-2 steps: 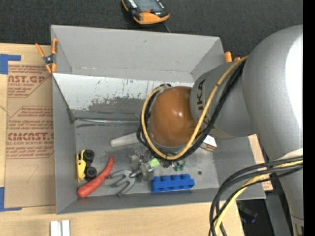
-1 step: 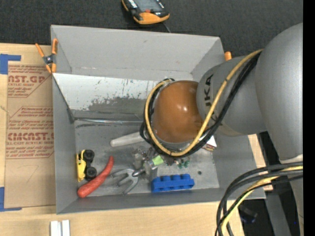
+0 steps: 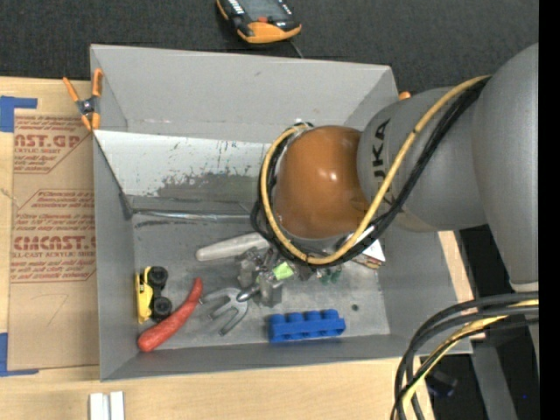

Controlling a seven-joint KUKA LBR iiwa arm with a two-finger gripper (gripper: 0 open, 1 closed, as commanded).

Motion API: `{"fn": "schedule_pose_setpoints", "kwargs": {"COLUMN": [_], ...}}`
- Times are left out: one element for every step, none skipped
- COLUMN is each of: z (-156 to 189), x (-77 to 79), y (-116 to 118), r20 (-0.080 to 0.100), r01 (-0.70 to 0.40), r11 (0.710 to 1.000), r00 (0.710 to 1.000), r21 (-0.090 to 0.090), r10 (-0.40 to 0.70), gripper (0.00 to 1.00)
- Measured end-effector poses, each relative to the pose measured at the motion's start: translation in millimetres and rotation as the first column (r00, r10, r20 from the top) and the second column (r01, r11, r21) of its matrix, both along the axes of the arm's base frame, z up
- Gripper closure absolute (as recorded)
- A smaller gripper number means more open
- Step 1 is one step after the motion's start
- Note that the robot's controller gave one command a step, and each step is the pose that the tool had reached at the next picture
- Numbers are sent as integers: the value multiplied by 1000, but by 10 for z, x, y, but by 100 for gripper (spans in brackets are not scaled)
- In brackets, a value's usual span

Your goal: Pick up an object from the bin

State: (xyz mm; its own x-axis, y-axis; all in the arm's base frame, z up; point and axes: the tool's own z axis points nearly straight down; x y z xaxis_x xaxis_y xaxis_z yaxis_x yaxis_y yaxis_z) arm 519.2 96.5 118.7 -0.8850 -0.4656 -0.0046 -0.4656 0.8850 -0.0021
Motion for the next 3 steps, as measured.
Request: {"fn": "schedule_pose_setpoints", "kwargs": {"z": [765, 671, 1563], "x": [297, 243, 249], "y": [417, 330, 59], "r20": [6, 6, 14], "r01": [-29, -27, -79], "r11": [1000, 1000, 997], "r00": [1000, 1000, 997], "r21": [2, 4, 6], "r10": [29, 27, 79], "gripper": [100, 100, 100]}}
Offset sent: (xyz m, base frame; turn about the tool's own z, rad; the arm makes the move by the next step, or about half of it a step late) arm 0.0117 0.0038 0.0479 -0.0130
